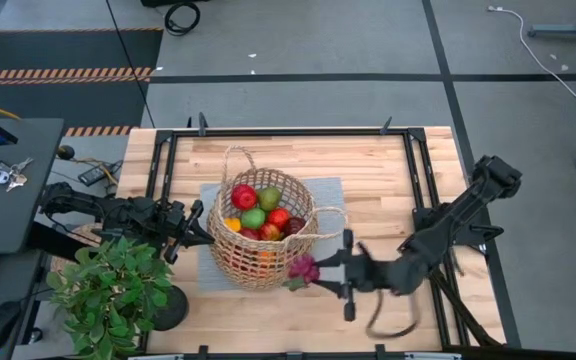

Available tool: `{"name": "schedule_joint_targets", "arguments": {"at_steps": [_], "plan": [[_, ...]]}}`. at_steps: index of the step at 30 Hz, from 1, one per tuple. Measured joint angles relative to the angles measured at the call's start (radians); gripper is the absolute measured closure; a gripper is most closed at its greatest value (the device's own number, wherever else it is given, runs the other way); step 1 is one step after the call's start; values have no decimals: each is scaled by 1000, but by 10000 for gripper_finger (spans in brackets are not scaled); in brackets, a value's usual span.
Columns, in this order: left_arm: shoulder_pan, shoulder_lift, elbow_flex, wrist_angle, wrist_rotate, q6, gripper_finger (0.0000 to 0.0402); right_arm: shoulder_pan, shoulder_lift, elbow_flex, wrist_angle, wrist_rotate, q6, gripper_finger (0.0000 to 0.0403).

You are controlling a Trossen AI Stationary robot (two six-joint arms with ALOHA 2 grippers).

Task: Build produce basket
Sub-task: Put the purple grapes into the basket

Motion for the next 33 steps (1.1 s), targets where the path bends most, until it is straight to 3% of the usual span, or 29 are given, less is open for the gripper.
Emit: {"name": "schedule_joint_targets", "arguments": {"at_steps": [6,10,18,22,33], "plan": [[0,0,0,0,0,0,368,-8,-111,1,157,17,-140,261],[0,0,0,0,0,0,373,-25,-168,2,169,34,-184,261],[0,0,0,0,0,0,366,-67,-167,2,164,29,-211,261],[0,0,0,0,0,0,368,-146,-155,2,167,22,-202,261],[0,0,0,0,0,0,367,-458,25,2,106,-264,-19,261]]}}
